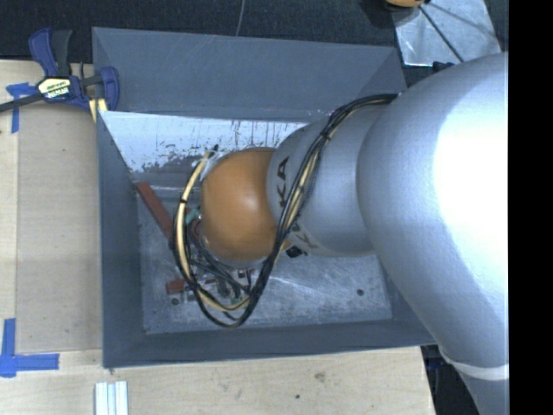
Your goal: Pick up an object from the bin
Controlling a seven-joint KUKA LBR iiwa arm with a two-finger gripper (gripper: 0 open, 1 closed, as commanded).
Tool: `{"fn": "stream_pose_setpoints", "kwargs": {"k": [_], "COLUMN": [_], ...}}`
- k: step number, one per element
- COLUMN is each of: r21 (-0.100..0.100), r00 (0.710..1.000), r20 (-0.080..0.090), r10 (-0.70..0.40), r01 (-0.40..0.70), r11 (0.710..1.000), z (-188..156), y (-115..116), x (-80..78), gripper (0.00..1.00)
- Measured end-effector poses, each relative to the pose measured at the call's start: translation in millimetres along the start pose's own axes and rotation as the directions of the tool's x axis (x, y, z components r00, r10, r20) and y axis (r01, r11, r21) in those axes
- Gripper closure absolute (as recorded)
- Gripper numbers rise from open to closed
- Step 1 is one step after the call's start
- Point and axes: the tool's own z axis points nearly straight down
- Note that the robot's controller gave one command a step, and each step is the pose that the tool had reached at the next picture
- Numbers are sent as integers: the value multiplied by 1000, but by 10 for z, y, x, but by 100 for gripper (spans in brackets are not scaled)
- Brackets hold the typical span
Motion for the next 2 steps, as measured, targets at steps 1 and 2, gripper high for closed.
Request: {"fn": "stream_pose_setpoints", "kwargs": {"k": [1,2], "r21": [0,2], "r00": [1000,1000], "r20": [0,-4], "r10": [1,0], "r01": [-1,0], "r11": [1000,1000], "z": [0,-23], "y": [0,-3], "x": [0,7], "gripper": [100,100]}}
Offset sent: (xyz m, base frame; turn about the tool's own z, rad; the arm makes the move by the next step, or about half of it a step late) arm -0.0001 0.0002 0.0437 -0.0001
